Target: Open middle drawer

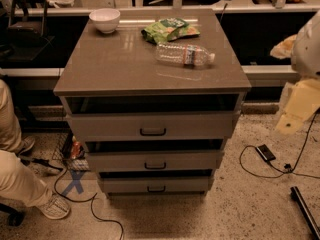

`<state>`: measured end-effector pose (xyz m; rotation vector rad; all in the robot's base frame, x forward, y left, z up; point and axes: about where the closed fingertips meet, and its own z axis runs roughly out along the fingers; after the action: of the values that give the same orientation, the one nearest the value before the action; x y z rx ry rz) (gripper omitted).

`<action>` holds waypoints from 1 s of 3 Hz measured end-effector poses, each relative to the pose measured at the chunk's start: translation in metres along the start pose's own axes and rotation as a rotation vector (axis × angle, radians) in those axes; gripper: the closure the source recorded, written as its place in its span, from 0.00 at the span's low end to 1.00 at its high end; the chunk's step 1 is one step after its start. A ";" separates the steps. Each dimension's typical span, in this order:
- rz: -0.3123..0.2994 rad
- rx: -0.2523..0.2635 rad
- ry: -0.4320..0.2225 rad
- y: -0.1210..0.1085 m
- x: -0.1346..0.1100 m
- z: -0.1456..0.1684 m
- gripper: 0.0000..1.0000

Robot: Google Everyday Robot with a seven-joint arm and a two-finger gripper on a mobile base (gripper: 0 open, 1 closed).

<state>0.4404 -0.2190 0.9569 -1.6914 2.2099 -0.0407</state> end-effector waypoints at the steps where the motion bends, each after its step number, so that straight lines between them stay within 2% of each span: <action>1: 0.031 -0.061 -0.119 0.012 0.015 0.061 0.00; 2: 0.074 -0.127 -0.235 0.027 0.020 0.123 0.00; 3: 0.116 -0.244 -0.250 0.052 0.017 0.187 0.00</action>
Offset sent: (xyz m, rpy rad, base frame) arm 0.0132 0.0265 -0.2106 0.4590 0.1150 0.0163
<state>0.4435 -0.1847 0.7647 -1.5824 2.1861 0.4618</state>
